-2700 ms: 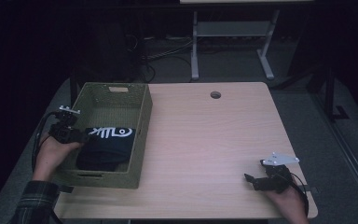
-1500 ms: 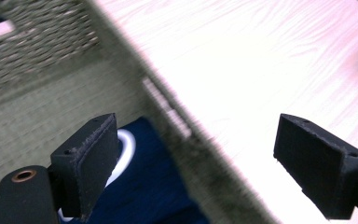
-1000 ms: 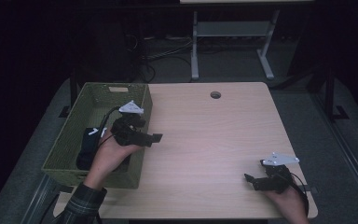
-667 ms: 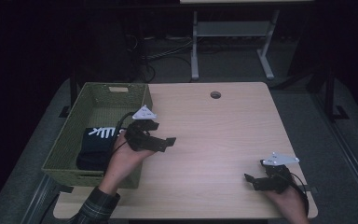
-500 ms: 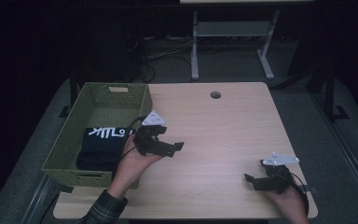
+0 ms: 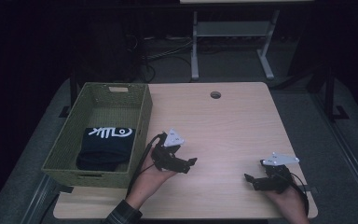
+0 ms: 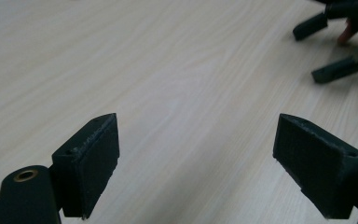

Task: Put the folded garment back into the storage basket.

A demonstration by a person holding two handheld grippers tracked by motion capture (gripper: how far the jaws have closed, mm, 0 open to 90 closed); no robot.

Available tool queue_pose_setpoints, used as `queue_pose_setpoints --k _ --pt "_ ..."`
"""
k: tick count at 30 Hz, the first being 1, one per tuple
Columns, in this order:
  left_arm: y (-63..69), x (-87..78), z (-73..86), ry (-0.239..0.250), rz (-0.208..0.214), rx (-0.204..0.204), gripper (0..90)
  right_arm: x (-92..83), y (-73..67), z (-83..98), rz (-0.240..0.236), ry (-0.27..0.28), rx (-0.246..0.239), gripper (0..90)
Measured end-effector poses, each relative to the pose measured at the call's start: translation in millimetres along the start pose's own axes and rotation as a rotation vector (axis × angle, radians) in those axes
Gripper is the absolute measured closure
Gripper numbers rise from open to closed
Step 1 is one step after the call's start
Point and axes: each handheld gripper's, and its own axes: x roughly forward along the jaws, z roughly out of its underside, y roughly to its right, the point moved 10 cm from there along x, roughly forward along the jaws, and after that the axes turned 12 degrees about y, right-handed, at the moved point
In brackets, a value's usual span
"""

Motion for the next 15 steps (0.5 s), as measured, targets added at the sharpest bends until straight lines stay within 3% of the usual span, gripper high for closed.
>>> queue_pose_setpoints --k 4,7,15 --pt "2.6 9.1 20.5 -0.031 0.010 0.004 14.2 0.0 0.2 0.1 0.000 -0.001 -0.002 13.6" --pt "1.8 13.6 32.9 -0.058 0.001 0.030 14.2 0.0 0.3 0.1 0.000 0.000 -0.003 13.6" --pt "2.4 25.3 60.7 -0.111 0.008 0.033 14.1 0.0 0.3 0.1 0.000 -0.001 -0.002 13.6"
